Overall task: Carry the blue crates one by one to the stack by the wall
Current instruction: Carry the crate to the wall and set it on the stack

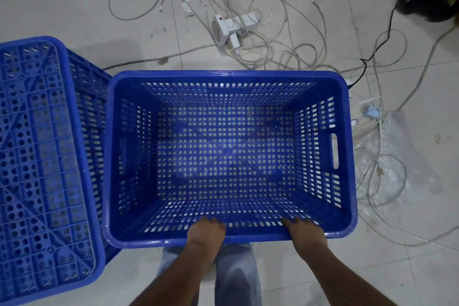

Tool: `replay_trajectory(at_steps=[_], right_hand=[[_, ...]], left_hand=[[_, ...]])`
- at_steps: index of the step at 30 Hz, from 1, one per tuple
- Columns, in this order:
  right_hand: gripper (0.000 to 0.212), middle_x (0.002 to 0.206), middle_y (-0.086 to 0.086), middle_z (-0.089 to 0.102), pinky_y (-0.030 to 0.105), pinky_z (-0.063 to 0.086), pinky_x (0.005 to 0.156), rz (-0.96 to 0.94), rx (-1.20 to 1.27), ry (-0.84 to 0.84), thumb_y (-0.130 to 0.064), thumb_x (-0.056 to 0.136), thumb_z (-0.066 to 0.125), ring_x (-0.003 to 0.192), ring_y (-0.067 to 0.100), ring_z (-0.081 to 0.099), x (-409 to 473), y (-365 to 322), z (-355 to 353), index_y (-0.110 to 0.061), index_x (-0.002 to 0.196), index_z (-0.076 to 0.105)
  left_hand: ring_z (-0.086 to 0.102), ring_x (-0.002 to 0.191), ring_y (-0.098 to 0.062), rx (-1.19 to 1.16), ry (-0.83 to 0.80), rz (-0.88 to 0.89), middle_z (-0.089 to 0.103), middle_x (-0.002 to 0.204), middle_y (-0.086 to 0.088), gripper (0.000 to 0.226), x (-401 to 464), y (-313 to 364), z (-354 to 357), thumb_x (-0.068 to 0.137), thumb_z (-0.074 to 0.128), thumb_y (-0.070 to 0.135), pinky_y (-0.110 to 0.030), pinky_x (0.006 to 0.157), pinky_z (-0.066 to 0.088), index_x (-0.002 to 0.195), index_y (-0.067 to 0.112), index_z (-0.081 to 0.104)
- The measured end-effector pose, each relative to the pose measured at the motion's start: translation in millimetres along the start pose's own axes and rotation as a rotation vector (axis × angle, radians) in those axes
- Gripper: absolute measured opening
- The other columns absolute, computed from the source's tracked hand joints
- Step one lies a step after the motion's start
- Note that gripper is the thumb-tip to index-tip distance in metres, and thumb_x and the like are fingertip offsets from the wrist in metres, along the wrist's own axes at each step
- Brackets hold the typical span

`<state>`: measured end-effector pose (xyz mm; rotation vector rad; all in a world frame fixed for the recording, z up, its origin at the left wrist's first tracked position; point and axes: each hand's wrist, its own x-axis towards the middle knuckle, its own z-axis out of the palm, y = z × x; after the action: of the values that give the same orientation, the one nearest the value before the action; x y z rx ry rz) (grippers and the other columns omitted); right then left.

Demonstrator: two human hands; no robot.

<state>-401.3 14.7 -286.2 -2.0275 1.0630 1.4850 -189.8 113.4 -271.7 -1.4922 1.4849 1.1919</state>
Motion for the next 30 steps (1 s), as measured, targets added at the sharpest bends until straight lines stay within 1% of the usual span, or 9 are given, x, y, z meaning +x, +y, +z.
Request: replay_trajectory(at_steps=[6,8,10,14,18,21,24,27,30], right_hand=[[0.048,0.131,0.003,0.052,0.037,0.043,0.098,-0.037,0.173,-0.164,-0.025,0.085,0.058,0.123,0.026,0.049,2,5,-19,-0.024,0.131,0.046],[0.024,0.117,0.008,0.062,0.033,0.046,0.086,-0.055,0.435,-0.151,-0.024,0.082,0.058,0.113,0.028,0.057,3,14,-30,-0.025,0.105,0.061],[0.010,0.103,0.014,0.067,0.035,0.048,0.077,0.024,0.702,0.001,-0.017,0.088,0.051,0.095,0.031,0.062,1,26,-47,-0.022,0.086,0.059],[0.019,0.103,0.014,0.062,0.036,0.045,0.074,0.283,0.768,0.491,-0.014,0.093,0.045,0.086,0.031,0.057,-6,57,-75,-0.005,0.097,0.061],[0.034,0.126,0.020,0.048,0.047,0.046,0.085,0.417,0.764,0.653,-0.007,0.086,0.051,0.112,0.039,0.049,0,80,-82,0.001,0.119,0.053],[0.048,0.131,0.022,0.041,0.052,0.042,0.092,0.511,0.849,0.636,-0.012,0.082,0.058,0.120,0.041,0.041,6,88,-79,0.003,0.125,0.044],[0.060,0.127,0.021,0.050,0.055,0.046,0.094,0.496,1.114,0.518,-0.017,0.076,0.064,0.115,0.042,0.050,15,92,-68,-0.004,0.130,0.041],[0.061,0.120,0.017,0.058,0.051,0.052,0.088,0.505,1.263,0.503,-0.021,0.070,0.065,0.105,0.038,0.059,27,99,-59,-0.009,0.127,0.045],[0.054,0.115,0.018,0.062,0.042,0.051,0.079,0.491,1.303,0.516,-0.017,0.074,0.065,0.095,0.035,0.060,27,98,-72,-0.006,0.124,0.050]], left_hand=[[0.050,0.123,-0.027,-0.156,0.037,0.003,0.052,0.133,-0.010,0.043,-9,-29,-13,0.097,0.040,0.038,-0.040,0.098,0.043,0.130,0.012,0.047],[0.046,0.126,-0.025,-0.242,0.167,-0.070,0.047,0.137,-0.007,0.045,-14,-48,-24,0.098,0.035,0.039,-0.039,0.098,0.043,0.134,0.013,0.042],[0.041,0.129,-0.022,-0.258,0.357,-0.191,0.040,0.142,-0.005,0.046,-17,-73,-36,0.098,0.034,0.036,-0.037,0.100,0.043,0.139,0.014,0.036],[0.021,0.144,-0.028,-0.409,0.573,-0.482,0.019,0.156,-0.012,0.062,-24,-125,-51,0.096,0.043,0.034,-0.041,0.111,0.031,0.148,0.007,0.022],[0.034,0.135,-0.039,-0.797,0.426,-0.704,0.027,0.152,-0.020,0.073,-11,-165,-49,0.093,0.052,0.036,-0.051,0.103,0.041,0.148,0.003,0.019],[0.049,0.121,-0.044,-1.021,0.346,-0.785,0.039,0.143,-0.024,0.078,-4,-177,-42,0.091,0.055,0.037,-0.055,0.093,0.049,0.149,0.003,0.016],[0.054,0.115,-0.047,-1.063,0.387,-0.838,0.048,0.133,-0.026,0.074,-2,-176,-40,0.090,0.056,0.033,-0.056,0.090,0.051,0.148,0.006,0.018],[0.040,0.125,-0.042,-0.900,0.597,-0.902,0.035,0.141,-0.022,0.065,1,-172,-41,0.090,0.057,0.027,-0.055,0.096,0.044,0.142,0.001,0.026],[0.022,0.136,-0.037,-0.890,0.656,-0.927,0.019,0.151,-0.018,0.074,0,-172,-50,0.089,0.059,0.027,-0.053,0.100,0.037,0.146,0.001,0.019]])
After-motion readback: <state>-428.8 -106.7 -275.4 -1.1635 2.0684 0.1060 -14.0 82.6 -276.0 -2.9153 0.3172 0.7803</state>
